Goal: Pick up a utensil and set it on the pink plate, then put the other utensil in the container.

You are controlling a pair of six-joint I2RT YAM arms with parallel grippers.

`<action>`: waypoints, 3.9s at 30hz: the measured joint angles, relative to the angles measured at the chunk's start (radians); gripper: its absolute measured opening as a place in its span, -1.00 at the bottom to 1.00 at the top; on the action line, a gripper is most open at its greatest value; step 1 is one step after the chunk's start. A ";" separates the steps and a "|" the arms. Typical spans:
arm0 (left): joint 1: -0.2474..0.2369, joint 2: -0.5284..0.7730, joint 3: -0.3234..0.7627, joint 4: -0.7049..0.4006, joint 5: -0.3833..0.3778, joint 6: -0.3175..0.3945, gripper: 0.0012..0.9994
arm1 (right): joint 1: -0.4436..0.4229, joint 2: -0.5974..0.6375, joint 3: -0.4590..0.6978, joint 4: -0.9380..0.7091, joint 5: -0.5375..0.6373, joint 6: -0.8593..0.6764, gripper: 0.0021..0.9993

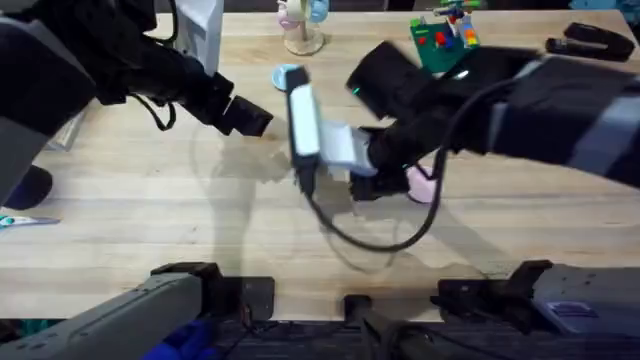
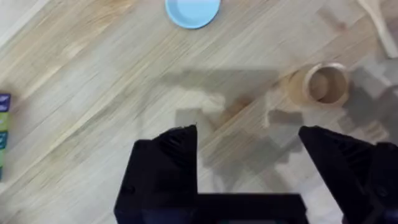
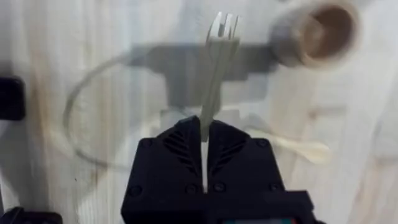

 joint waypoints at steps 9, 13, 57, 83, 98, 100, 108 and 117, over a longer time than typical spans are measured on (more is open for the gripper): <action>0.000 0.000 0.000 -0.005 0.198 0.000 0.99 | -0.177 -0.086 0.000 -0.055 0.082 0.000 -0.94; 0.000 0.000 0.000 0.005 0.317 0.000 0.99 | -0.238 -0.088 0.000 -0.096 0.120 0.005 -0.94; 0.000 0.000 0.000 0.020 0.430 0.000 0.99 | -0.493 -0.309 -0.317 -0.100 0.150 0.178 -0.93; 0.000 0.000 0.000 0.020 0.430 0.000 0.99 | -0.493 -0.309 -0.340 -0.074 0.138 0.181 -0.87; 0.000 0.000 0.000 0.019 0.429 0.000 0.99 | -0.493 -0.309 -0.340 -0.074 0.137 0.186 0.98; 0.000 0.000 0.000 0.019 0.430 0.000 0.99 | -0.493 -0.309 -0.340 -0.074 0.136 0.188 0.99; 0.000 0.000 0.000 0.019 0.429 0.000 0.99 | -0.493 -0.309 -0.340 -0.066 0.131 0.188 0.99; 0.000 0.000 0.000 0.024 0.429 0.000 0.99 | -0.493 -0.331 -0.277 -0.110 0.131 0.257 0.99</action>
